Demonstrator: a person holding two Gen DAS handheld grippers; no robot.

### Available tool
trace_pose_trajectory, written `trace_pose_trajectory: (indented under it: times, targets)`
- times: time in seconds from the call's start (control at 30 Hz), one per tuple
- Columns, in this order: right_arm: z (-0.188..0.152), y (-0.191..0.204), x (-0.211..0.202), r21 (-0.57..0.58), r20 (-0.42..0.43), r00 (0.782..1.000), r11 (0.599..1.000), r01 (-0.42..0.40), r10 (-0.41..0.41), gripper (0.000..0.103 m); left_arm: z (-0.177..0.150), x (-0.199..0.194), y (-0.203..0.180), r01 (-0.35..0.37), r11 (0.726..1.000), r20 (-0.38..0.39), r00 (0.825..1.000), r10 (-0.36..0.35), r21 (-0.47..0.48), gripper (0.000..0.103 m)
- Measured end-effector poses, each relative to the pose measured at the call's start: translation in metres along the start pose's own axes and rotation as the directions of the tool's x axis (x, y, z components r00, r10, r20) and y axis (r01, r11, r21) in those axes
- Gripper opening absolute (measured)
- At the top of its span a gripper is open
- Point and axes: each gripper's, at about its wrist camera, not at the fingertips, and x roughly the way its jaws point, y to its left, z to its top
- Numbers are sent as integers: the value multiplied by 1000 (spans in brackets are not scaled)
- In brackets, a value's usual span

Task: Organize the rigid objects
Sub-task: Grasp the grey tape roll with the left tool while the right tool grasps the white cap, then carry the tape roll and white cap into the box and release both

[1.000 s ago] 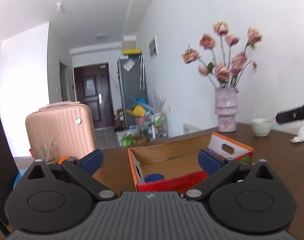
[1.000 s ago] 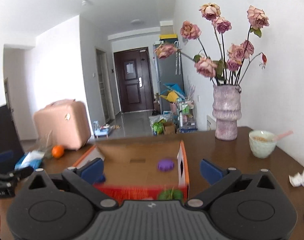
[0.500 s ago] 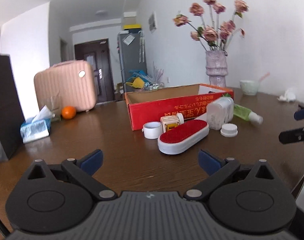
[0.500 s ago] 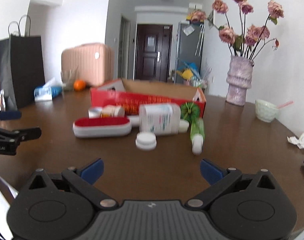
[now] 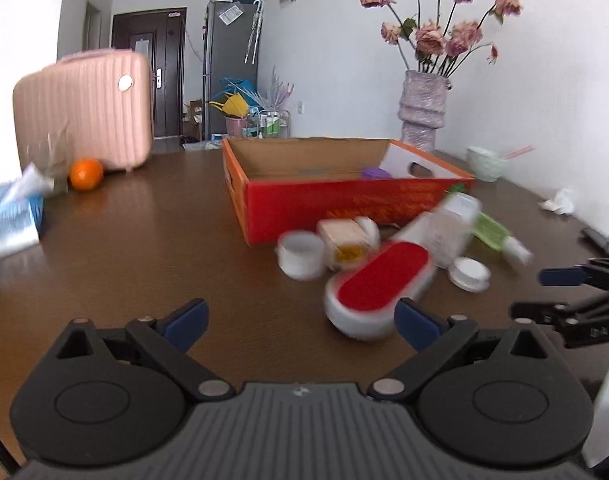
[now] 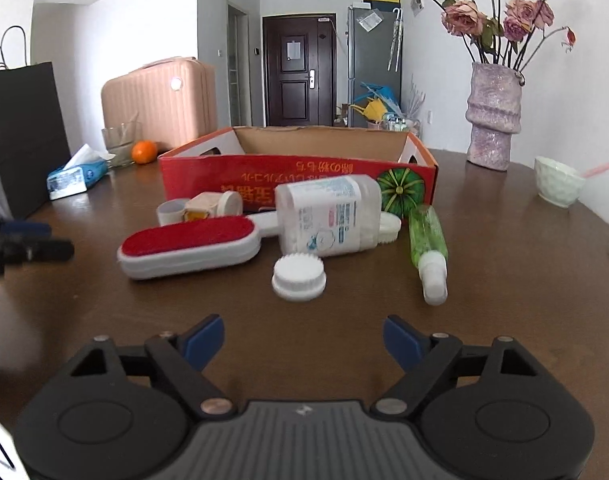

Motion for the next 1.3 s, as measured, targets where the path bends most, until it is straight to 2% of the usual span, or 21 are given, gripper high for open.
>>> trace_pose_trajectory:
  times: [0.13,0.2,0.3,0.43,0.6,0.67,0.83,0.93,0.97,1.17,1.3]
  targets:
    - [11,-3,22,36,-25,1000,999,3,-2,73,30,34,5,13,998,-62,998,-9,64,83]
    - [14,-2,31,43,-39,999,999,12,-10,66,39,53,5,31,996,-83,996,-24,89,83]
    - [18,-4,42,61,-49,998,998,27,-24,60,42,78,6,72,992,-116,991,-60,99,81]
    - [21,-7,48,97,-49,998,995,29,-25,57,38,104,10,97,989,-174,982,-77,111,69]
    - [22,1,51,56,-58,998,998,40,-36,54,35,121,18,139,979,-140,983,-118,151,63]
    - [24,3,52,56,-65,997,997,50,-47,54,33,128,22,179,973,-152,976,-157,143,60]
    - [31,9,61,35,-83,993,995,90,-87,54,33,130,26,228,961,-144,968,-206,157,58]
    - [33,15,64,30,-79,993,995,95,-93,46,33,130,29,236,961,-137,966,-217,142,47]
    - [34,17,64,37,-77,993,995,97,-94,39,34,130,29,237,961,-137,966,-218,143,45]
    - [31,28,58,25,-75,988,990,138,-136,39,32,125,29,232,959,-133,968,-212,165,44]
    - [34,31,37,28,-45,985,986,165,-164,39,35,119,30,224,960,-124,971,-204,171,43]
